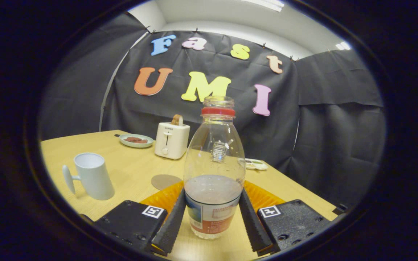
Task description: Take the bottle from table, then pour the juice into the cup, finally place the bottle on the coaster
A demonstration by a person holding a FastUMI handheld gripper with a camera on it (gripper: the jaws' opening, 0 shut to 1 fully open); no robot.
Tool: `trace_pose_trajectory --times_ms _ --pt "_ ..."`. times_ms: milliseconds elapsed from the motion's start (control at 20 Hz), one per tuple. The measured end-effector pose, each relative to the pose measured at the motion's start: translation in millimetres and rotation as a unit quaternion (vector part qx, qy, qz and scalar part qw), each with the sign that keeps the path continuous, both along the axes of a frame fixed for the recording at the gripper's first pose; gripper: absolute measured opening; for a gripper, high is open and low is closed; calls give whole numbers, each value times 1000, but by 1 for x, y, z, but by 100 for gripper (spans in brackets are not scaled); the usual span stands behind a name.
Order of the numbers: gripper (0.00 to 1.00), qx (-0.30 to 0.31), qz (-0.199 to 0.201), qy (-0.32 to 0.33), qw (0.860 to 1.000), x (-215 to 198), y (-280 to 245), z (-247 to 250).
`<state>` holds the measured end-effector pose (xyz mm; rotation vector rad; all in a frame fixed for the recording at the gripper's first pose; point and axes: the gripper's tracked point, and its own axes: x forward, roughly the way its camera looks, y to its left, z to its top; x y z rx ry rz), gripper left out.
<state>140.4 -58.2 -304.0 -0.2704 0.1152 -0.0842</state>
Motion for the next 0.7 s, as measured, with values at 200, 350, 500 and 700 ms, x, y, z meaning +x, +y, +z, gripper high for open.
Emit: trace_pose_trajectory --times_ms 200,350,500,700 --pt "80 -48 -4 -4 999 -14 -7 24" --pt "81 -112 1 15 994 -23 -7 30" --pt "80 -167 9 26 986 -29 0 36" --pt "81 -231 0 21 973 -29 2 49"
